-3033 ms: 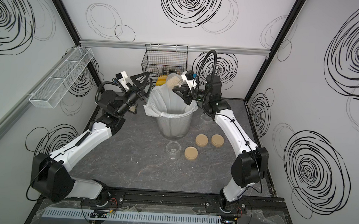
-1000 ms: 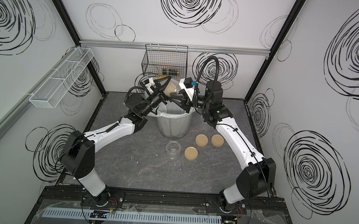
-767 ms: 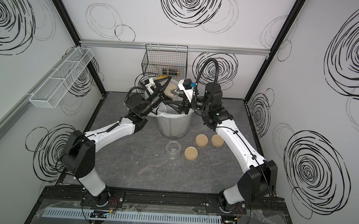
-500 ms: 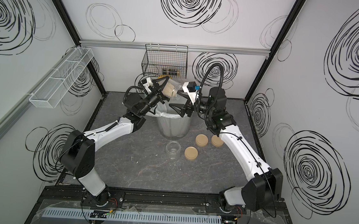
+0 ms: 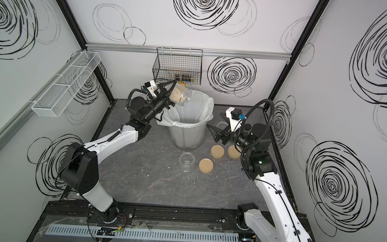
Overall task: Empty moldy rice from jars
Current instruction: Pour the moldy rice from the jar into the trash bin.
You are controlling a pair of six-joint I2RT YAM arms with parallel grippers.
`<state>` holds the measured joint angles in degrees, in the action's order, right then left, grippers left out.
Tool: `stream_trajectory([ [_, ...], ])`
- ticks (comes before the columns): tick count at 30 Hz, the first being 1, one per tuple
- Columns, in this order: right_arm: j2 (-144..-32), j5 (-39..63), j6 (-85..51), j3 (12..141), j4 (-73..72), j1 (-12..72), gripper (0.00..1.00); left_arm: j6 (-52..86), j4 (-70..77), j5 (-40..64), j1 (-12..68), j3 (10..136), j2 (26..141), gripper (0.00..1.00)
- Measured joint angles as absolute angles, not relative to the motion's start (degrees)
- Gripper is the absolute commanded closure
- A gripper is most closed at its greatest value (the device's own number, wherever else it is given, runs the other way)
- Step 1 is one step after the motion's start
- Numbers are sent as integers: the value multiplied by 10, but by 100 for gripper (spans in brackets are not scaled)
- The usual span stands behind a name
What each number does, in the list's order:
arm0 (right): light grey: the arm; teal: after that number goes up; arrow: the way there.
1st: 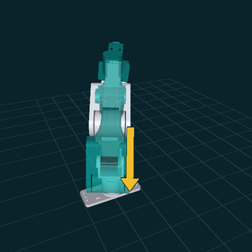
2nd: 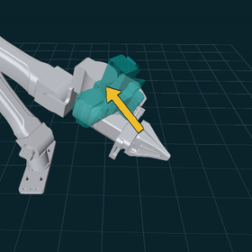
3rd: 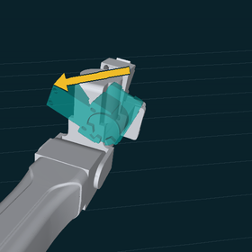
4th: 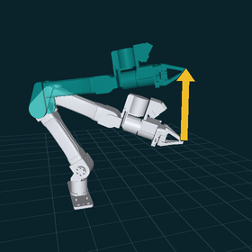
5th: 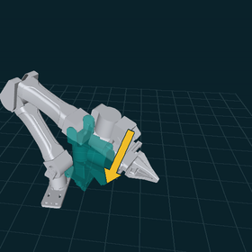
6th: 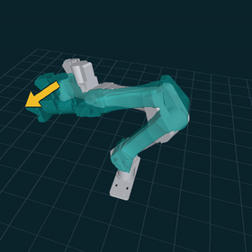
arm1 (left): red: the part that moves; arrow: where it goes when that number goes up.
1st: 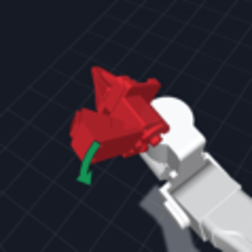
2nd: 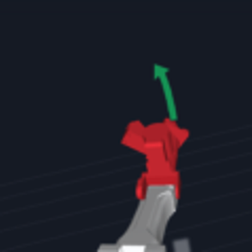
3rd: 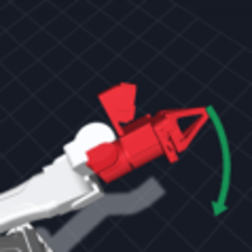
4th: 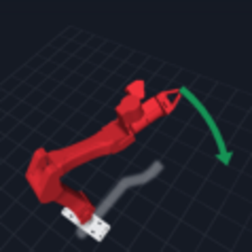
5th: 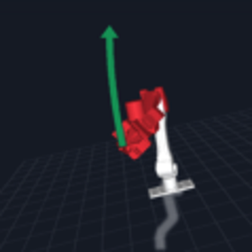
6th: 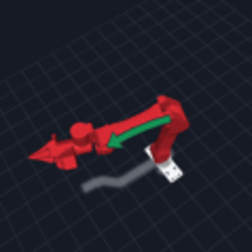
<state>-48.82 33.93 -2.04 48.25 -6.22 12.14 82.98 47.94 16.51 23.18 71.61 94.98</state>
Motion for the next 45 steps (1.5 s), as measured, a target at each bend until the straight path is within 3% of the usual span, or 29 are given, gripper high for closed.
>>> stream_trajectory([
  [18, -230, 236, -128, 267, 66, 87, 12, 646, 328, 166, 227, 719, 930, 38],
  [45, -206, 216, -148, 255, 90, 86, 11, 538, 256, 149, 228, 736, 905, 38],
])
